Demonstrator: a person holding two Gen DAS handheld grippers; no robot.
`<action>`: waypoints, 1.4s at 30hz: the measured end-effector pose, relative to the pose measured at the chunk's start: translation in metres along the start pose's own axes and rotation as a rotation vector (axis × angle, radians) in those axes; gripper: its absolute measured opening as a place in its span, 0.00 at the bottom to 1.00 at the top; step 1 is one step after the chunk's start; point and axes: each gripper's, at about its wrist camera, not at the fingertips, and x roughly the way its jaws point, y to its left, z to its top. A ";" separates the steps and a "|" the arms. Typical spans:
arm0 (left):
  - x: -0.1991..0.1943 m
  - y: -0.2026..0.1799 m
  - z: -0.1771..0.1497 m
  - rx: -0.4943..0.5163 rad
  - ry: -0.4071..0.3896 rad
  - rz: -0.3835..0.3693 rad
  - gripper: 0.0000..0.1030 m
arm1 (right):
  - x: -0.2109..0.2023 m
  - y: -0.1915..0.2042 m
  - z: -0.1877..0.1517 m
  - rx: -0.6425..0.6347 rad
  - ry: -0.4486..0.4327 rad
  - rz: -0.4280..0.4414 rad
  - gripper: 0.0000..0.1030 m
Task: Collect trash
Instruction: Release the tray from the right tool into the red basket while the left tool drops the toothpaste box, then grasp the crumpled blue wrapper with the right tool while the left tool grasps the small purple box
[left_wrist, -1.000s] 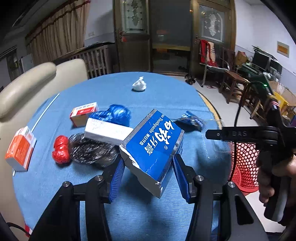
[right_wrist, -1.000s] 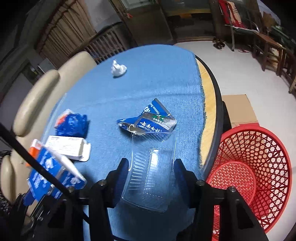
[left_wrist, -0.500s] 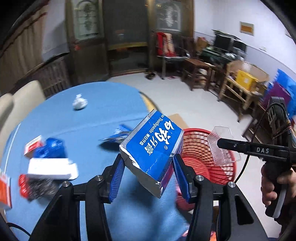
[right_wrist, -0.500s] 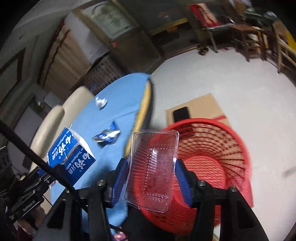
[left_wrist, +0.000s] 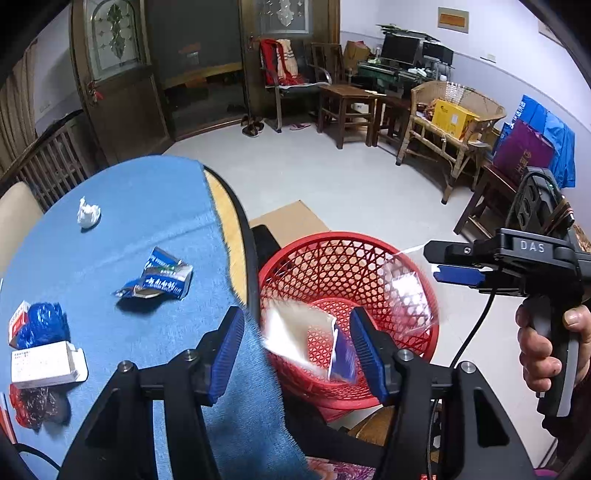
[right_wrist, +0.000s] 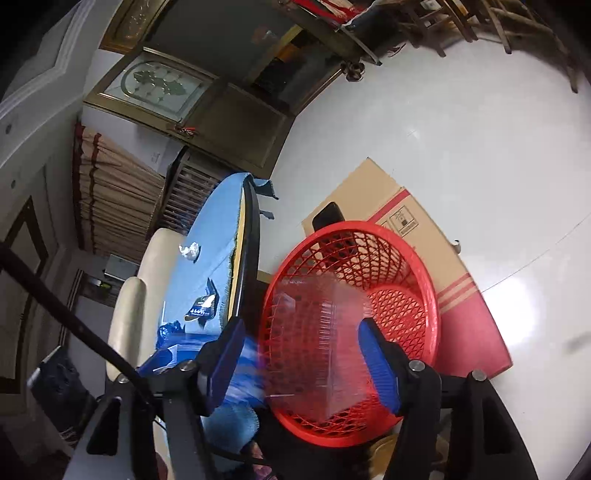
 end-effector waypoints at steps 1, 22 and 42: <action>-0.001 0.003 -0.002 -0.009 -0.001 0.003 0.58 | 0.002 0.001 -0.001 -0.002 0.002 0.002 0.66; -0.103 0.214 -0.106 -0.503 -0.122 0.367 0.68 | 0.122 0.162 -0.023 -0.427 0.164 0.007 0.66; -0.041 0.317 -0.085 -0.681 0.021 0.140 0.68 | 0.256 0.222 -0.021 -0.769 0.225 -0.168 0.73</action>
